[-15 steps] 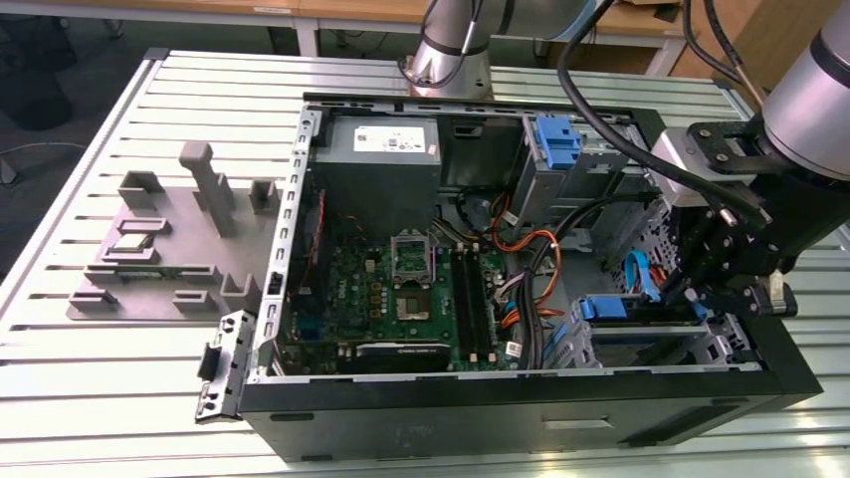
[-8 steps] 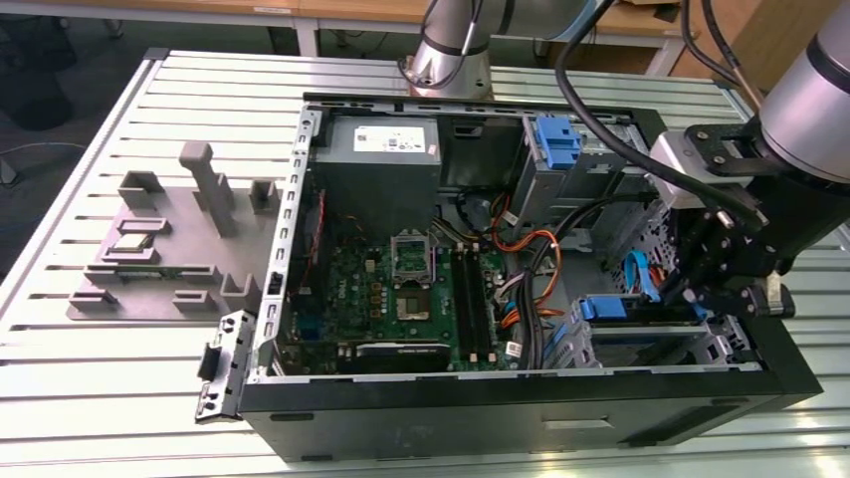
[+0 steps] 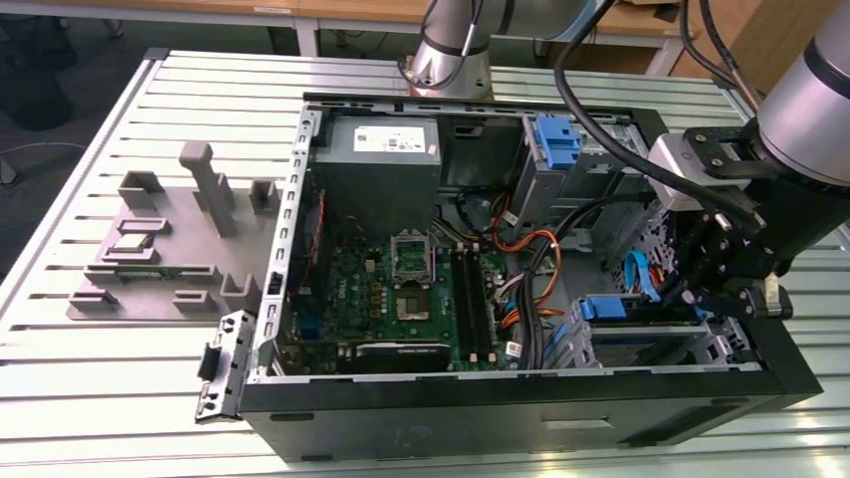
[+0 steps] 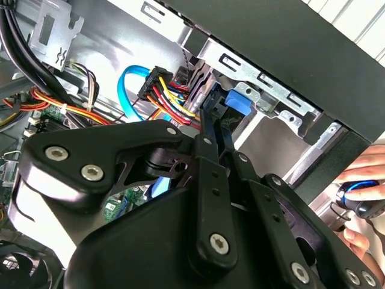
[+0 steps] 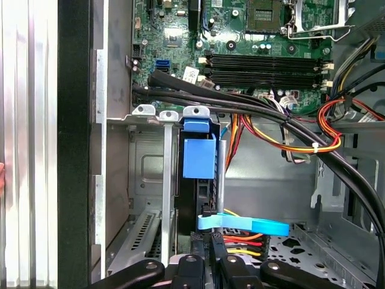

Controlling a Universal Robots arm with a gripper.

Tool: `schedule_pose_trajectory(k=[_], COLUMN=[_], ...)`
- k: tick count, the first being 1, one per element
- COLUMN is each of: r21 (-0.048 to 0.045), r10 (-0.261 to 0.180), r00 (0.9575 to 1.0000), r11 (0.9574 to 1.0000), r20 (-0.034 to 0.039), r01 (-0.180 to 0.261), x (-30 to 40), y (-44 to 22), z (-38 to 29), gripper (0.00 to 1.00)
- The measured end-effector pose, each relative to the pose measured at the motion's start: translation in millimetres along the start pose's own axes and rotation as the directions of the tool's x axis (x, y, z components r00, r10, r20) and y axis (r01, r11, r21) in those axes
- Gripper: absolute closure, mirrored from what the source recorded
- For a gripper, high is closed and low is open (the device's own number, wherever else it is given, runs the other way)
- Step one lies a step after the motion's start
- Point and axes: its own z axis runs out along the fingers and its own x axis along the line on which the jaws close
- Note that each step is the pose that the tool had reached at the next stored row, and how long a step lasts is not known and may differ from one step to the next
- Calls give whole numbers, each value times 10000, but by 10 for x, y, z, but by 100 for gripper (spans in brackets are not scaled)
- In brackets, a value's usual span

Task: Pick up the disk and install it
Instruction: 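Insert the second disk wire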

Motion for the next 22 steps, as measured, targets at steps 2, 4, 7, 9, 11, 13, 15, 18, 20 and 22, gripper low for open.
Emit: schedule_pose_trajectory(k=[2,4,7,9,11,13,15,18,20,22], r21=[0,-1,0,0,-1,0,1,0,0,0], r10=[0,0,0,0,1,1,1,1,1,1], r00=[10000,10000,10000,10000,10000,10000,10000,10000,10000,10000], r11=[10000,10000,10000,10000,10000,10000,10000,10000,10000,10000], r20=[3,6,13,13,31,23,30,28,28,28], r01=[0,0,0,0,-1,-1,-1,-1,-1,-1], x=[0,0,1,0,0,1,0,-1,-2,-3], y=[1,1,1,1,2,2,0,-4,-7,-11], z=[14,17,22,22,31,27,-4,-77,-138,-200], gripper=[84,84,84,84,82,76,76,76,76,76])
